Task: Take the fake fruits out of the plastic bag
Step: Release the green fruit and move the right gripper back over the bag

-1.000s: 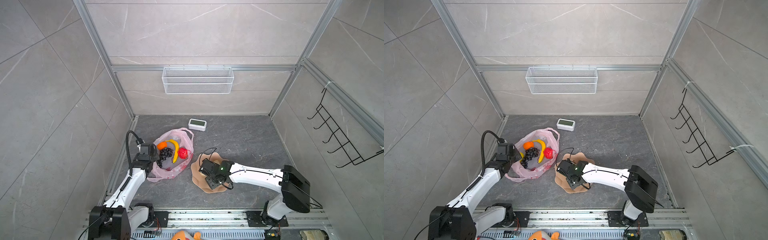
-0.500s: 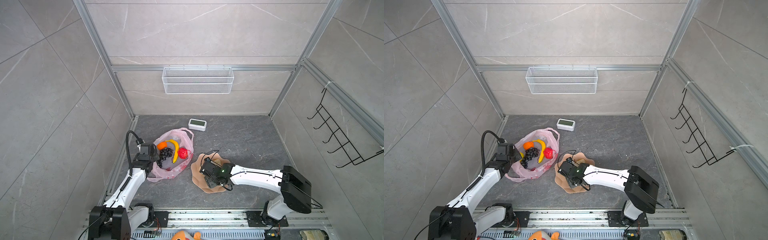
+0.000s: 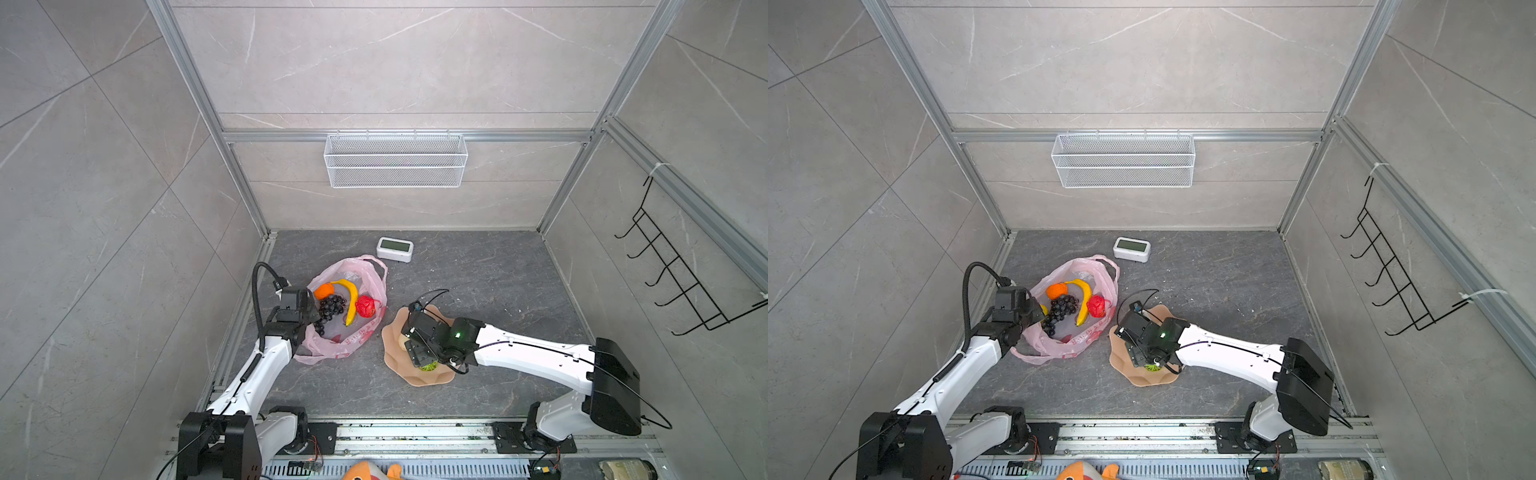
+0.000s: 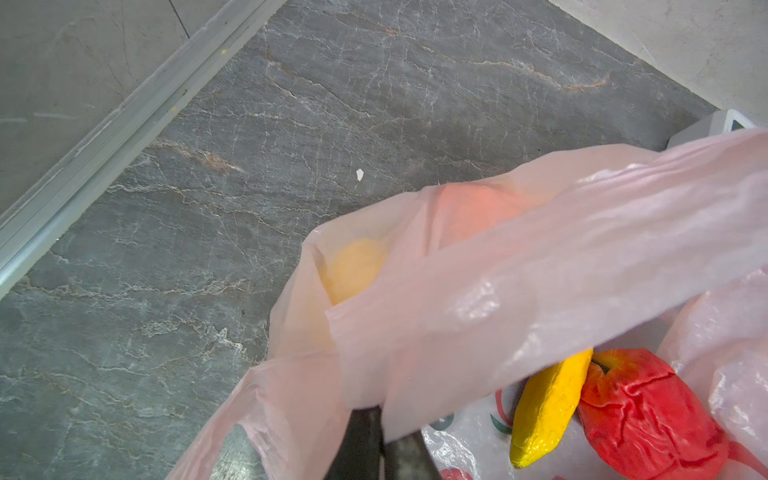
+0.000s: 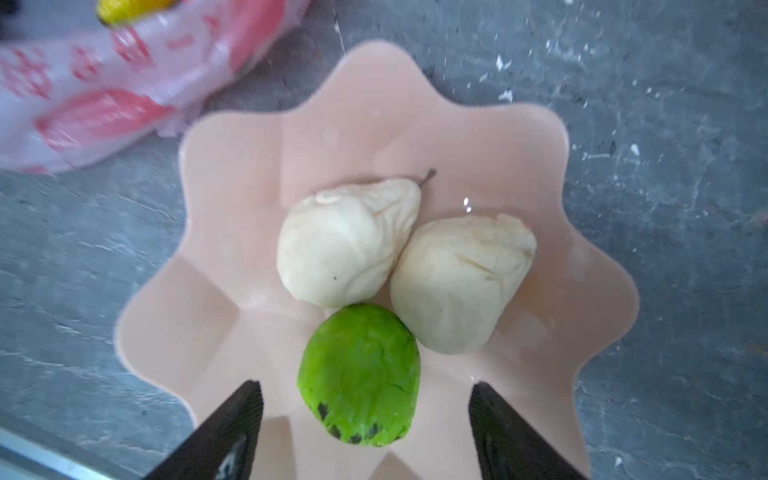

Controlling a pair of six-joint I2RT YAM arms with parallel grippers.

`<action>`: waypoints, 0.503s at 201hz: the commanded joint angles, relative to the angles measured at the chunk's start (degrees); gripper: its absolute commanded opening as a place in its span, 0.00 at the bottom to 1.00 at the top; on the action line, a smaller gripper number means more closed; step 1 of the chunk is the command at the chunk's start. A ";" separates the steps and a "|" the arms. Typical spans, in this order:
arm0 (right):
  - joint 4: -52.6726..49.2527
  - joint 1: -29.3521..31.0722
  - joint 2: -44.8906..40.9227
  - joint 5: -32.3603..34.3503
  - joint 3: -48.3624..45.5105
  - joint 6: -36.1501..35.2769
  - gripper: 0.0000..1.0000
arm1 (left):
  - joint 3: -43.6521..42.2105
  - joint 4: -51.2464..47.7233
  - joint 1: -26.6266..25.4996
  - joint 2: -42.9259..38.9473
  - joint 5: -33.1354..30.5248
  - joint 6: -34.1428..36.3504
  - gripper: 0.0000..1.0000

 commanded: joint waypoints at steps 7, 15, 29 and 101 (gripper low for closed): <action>3.02 0.21 1.01 0.53 6.22 -2.78 0.80 | -0.81 1.41 -0.11 -0.16 1.85 -1.36 0.00; 4.69 0.06 3.05 -0.31 8.54 -3.20 0.80 | -1.05 1.49 -0.16 -0.30 2.34 -1.58 0.00; 6.89 -0.29 7.82 -2.68 13.47 -4.02 0.80 | -1.37 1.59 -0.43 -0.33 2.63 -1.65 0.00; -3.78 -1.87 35.68 -7.45 48.65 1.94 0.74 | -2.96 2.82 -0.81 -1.63 2.91 -1.79 0.00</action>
